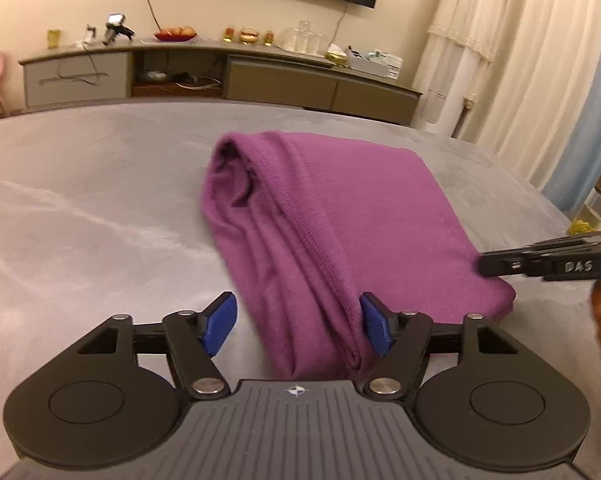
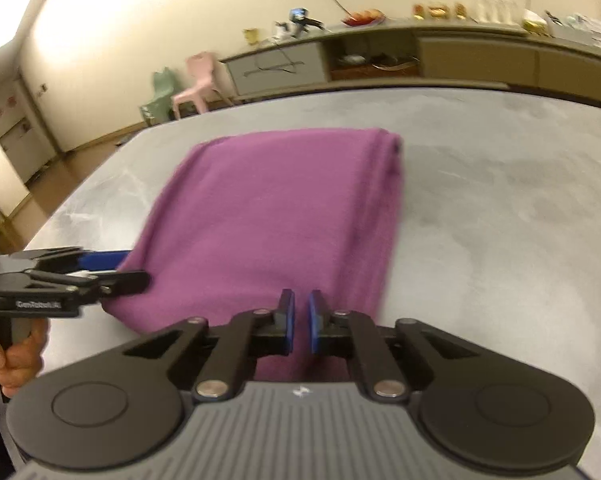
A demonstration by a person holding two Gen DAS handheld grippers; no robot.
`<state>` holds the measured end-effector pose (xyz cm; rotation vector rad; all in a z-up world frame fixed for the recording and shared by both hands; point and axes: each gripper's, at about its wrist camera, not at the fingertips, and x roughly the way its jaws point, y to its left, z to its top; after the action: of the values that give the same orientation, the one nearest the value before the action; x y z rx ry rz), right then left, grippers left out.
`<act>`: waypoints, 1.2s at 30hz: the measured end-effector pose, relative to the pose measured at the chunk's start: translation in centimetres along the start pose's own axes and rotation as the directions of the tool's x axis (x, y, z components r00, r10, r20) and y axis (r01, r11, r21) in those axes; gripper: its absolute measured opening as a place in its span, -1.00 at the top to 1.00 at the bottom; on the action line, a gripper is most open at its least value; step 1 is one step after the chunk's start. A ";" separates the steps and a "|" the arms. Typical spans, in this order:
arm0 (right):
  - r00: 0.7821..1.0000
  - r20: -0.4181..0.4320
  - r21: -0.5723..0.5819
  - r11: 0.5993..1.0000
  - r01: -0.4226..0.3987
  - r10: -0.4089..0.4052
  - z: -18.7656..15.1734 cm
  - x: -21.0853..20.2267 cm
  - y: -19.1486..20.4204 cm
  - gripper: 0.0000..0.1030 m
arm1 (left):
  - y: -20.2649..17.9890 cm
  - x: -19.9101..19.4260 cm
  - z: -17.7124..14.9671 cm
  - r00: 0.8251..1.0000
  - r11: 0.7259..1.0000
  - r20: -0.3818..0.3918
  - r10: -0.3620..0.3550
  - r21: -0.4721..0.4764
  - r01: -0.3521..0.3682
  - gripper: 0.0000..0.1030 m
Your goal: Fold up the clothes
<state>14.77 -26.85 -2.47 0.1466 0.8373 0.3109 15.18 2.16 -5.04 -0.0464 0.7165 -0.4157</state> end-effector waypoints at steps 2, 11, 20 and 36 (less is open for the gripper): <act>0.990 -0.001 -0.022 0.990 0.139 -0.140 -1.0 -1.9 0.4 0.21 | -0.1 -1.7 -0.3 0.998 0.998 0.004 0.062 -0.018 -0.062 -0.79; 0.996 0.062 0.026 0.998 0.062 -0.063 -4.6 -3.6 4.3 -0.68 | -3.6 -5.5 -0.3 0.978 0.976 -0.022 0.205 -0.067 -0.206 -0.98; 0.992 0.056 -0.013 0.993 0.114 -0.113 -5.9 -3.9 5.9 -0.82 | -6.9 -6.4 -1.0 0.972 0.972 -0.065 0.227 -0.043 -0.230 -0.98; 0.986 0.048 -0.006 0.987 0.159 -0.159 -5.8 -4.4 5.5 -0.90 | -10.3 -7.0 -1.2 0.975 0.976 -0.068 0.214 -0.038 -0.216 -0.99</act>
<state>6.47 -23.02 -1.86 0.0770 0.7953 0.1609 6.03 -4.43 0.29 0.0023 0.7847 -0.1942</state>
